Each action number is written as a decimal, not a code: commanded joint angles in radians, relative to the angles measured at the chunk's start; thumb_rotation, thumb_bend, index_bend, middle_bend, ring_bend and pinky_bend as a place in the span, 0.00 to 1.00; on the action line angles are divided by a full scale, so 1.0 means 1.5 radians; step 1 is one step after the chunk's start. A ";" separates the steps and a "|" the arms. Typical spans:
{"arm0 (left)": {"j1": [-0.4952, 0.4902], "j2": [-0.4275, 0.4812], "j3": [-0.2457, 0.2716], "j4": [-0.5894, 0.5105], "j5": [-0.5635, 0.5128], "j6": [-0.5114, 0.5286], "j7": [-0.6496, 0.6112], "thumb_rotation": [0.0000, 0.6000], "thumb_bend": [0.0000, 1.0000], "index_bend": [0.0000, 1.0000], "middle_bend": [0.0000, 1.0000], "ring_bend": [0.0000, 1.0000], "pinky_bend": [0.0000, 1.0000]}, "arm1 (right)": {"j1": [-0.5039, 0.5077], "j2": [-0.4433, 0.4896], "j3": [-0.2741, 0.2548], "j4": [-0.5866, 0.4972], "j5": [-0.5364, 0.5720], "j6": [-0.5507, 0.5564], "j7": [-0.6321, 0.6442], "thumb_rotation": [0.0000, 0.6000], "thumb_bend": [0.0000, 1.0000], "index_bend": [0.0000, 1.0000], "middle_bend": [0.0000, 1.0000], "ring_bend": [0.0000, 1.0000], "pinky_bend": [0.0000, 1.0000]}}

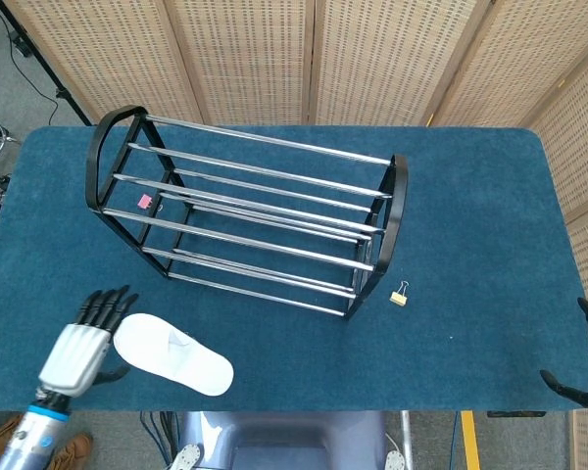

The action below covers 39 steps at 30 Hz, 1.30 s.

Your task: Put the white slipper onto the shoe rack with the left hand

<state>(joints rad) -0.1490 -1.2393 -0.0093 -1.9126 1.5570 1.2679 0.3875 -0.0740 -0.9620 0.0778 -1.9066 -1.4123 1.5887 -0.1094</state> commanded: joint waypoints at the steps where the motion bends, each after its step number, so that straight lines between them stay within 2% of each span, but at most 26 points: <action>1: -0.036 -0.068 -0.020 -0.016 -0.057 -0.043 0.078 1.00 0.09 0.00 0.00 0.00 0.00 | 0.000 0.001 0.000 0.000 0.001 -0.002 0.002 1.00 0.00 0.00 0.00 0.00 0.00; 6: -0.071 -0.139 -0.044 -0.019 -0.147 -0.070 0.170 1.00 0.13 0.00 0.00 0.00 0.00 | 0.002 0.004 0.000 0.001 0.003 -0.006 0.010 1.00 0.00 0.00 0.00 0.00 0.00; 11: -0.091 -0.174 -0.051 -0.019 -0.204 -0.073 0.221 1.00 0.13 0.00 0.00 0.00 0.00 | 0.002 0.005 0.000 0.001 0.005 -0.007 0.013 1.00 0.00 0.00 0.00 0.00 0.00; 16: -0.116 -0.213 -0.051 -0.004 -0.219 -0.072 0.261 1.00 0.13 0.00 0.00 0.00 0.00 | 0.003 0.006 -0.001 0.001 0.004 -0.011 0.015 1.00 0.00 0.00 0.00 0.00 0.00; 20: -0.140 -0.234 -0.042 0.014 -0.196 -0.092 0.253 1.00 0.13 0.00 0.00 0.00 0.00 | 0.003 0.007 -0.001 0.001 0.004 -0.010 0.018 1.00 0.00 0.00 0.00 0.00 0.00; 25: -0.161 -0.192 -0.010 0.007 -0.166 -0.142 0.196 1.00 0.14 0.00 0.00 0.00 0.00 | 0.001 0.010 0.001 0.001 0.008 -0.009 0.030 1.00 0.00 0.00 0.00 0.00 0.00; 27: -0.171 -0.153 0.007 -0.006 -0.147 -0.162 0.177 1.00 0.16 0.00 0.00 0.00 0.00 | 0.003 0.011 0.001 0.001 0.010 -0.012 0.029 1.00 0.00 0.00 0.00 0.00 0.00; 34: -0.201 -0.070 0.049 -0.040 -0.116 -0.216 0.163 1.00 0.20 0.00 0.00 0.00 0.00 | 0.004 0.007 -0.001 -0.002 0.008 -0.013 0.015 1.00 0.00 0.00 0.00 0.00 0.00; 39: -0.225 -0.053 0.074 -0.040 -0.121 -0.263 0.173 1.00 0.20 0.00 0.00 0.00 0.00 | 0.005 0.005 -0.001 -0.003 0.011 -0.013 0.007 1.00 0.00 0.00 0.00 0.00 0.00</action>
<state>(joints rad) -0.4735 -1.3272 0.0881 -1.9710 1.3779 0.8910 0.6422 -0.0669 -0.9548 0.0756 -1.9116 -1.3957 1.5689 -0.0983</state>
